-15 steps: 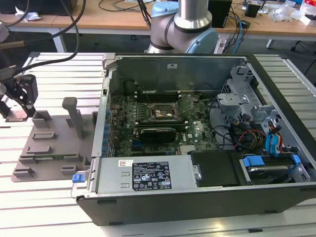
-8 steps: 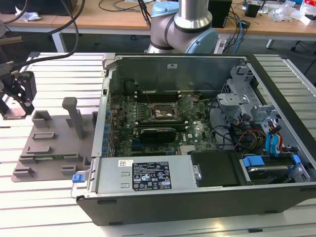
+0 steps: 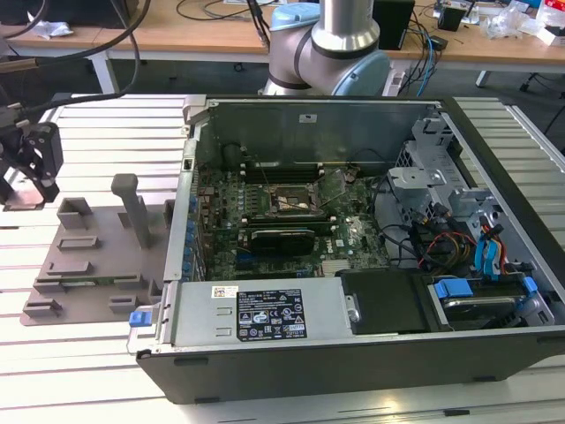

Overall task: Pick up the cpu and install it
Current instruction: 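Pick up the cpu and move it towards the insertion slot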

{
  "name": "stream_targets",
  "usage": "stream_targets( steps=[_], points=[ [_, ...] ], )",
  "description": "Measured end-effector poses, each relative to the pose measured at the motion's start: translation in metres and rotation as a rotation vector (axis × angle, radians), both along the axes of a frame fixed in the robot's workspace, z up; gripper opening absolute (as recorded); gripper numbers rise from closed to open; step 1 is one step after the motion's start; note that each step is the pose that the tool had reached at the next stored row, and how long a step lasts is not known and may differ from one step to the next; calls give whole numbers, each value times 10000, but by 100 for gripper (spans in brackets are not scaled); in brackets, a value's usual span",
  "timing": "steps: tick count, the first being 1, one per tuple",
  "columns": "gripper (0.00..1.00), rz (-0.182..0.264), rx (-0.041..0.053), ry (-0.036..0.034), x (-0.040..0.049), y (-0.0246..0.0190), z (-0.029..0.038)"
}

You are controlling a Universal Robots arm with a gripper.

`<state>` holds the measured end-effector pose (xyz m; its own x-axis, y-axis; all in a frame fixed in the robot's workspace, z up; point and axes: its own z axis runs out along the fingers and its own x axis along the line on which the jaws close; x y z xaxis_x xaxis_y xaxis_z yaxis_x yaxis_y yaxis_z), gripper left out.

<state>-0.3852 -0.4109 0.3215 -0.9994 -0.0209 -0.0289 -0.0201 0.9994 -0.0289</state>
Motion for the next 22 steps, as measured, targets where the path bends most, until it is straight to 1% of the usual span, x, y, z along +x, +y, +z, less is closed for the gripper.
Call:
stream_targets(
  steps=[2, 4, 10, 16, 18, 22],
  points=[
    [55, 0, 0, 0, 0, 0, 25],
    [55, 0, 0, 0, 0, 0, 66],
    [55, 0, 0, 0, 0, 0, 162],
    [55, 0, 0, 1, 0, 0, 221],
    [55, 1, 0, 0, 0, 0, 253],
    [55, 1, 0, 0, 0, 1, 287]
  ],
)
